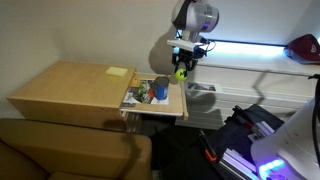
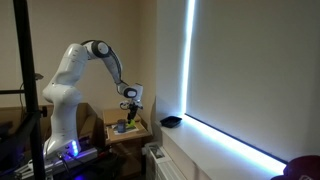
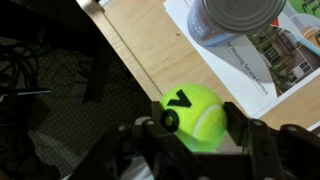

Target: Take the tennis ball on the windowsill and put it on the drawer

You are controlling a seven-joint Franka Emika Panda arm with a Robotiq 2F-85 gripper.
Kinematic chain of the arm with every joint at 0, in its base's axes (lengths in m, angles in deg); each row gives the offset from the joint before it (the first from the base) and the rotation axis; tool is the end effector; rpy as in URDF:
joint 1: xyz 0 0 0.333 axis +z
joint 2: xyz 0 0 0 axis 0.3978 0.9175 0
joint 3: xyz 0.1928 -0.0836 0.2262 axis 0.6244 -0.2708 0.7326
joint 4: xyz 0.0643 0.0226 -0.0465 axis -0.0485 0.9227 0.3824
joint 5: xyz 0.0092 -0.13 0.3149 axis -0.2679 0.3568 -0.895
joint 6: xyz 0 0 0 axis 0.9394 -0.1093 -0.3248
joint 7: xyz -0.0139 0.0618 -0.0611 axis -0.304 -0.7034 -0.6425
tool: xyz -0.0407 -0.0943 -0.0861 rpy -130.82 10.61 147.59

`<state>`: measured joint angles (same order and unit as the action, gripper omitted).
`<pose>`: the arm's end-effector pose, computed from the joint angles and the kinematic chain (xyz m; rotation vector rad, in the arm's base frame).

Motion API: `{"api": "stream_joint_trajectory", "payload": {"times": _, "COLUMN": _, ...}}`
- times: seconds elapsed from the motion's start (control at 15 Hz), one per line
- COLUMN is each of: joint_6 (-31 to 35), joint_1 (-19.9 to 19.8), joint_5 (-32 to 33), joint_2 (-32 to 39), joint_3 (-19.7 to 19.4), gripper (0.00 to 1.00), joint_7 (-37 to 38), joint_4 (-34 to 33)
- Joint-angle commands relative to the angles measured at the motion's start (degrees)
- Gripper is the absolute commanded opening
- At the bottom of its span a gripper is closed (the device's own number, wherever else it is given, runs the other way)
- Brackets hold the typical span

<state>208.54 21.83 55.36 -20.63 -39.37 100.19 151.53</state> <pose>0.4928 -0.0563 0.1954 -2.4665 1.7783 0.2742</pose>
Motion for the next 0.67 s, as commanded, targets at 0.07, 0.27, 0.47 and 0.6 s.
{"api": "stream_joint_trajectory", "payload": {"times": 0.07, "joint_6": 5.3, "joint_1": -0.8, "joint_5": -3.6, "joint_2": 4.5, "joint_3": 1.3, "gripper": 0.38, "joint_7": -1.2, "joint_4": -1.5}}
{"api": "stream_joint_trajectory", "payload": {"times": 0.27, "joint_6": 4.3, "joint_1": 0.1, "joint_5": -3.3, "joint_2": 3.9, "joint_3": 0.6, "gripper": 0.63, "joint_7": -0.1, "joint_4": -0.7}}
{"api": "stream_joint_trajectory", "payload": {"times": 0.47, "joint_6": 6.4, "joint_1": -0.3, "joint_5": -4.9, "joint_2": 5.1, "joint_3": 1.6, "gripper": 0.38, "joint_7": -1.1, "joint_4": -1.3}}
{"api": "stream_joint_trajectory", "payload": {"times": 0.6, "joint_6": 8.9, "joint_1": -1.2, "joint_5": -8.1, "joint_2": 5.8, "joint_3": 3.8, "gripper": 0.38, "joint_7": -2.8, "joint_4": -1.8}}
